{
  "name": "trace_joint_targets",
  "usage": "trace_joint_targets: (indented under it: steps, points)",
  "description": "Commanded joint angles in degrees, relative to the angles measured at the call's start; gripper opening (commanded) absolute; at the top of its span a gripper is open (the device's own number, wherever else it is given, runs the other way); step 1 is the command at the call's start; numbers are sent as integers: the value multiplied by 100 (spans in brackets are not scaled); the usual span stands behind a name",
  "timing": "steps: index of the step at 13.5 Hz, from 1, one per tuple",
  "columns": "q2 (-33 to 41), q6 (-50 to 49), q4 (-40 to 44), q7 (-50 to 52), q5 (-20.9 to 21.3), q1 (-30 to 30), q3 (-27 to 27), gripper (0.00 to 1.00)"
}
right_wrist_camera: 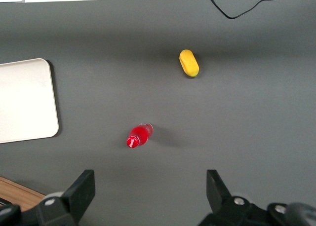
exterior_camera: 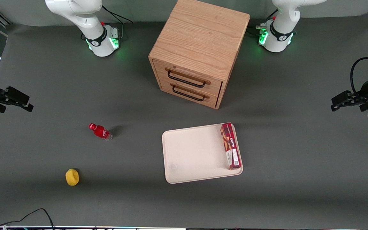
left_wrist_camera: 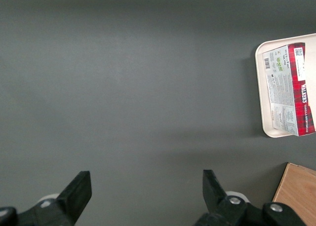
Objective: Place red cookie box on tray
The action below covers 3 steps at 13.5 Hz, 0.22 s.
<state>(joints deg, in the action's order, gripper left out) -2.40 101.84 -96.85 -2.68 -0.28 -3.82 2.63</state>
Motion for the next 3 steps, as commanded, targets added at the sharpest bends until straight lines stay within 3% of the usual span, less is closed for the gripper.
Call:
trace_joint_targets:
  steps: [1,3]
  points:
    - [117,-24,69,-127,-78,31,1,100]
    - [99,-191,201,-145,-60,48,1,100]
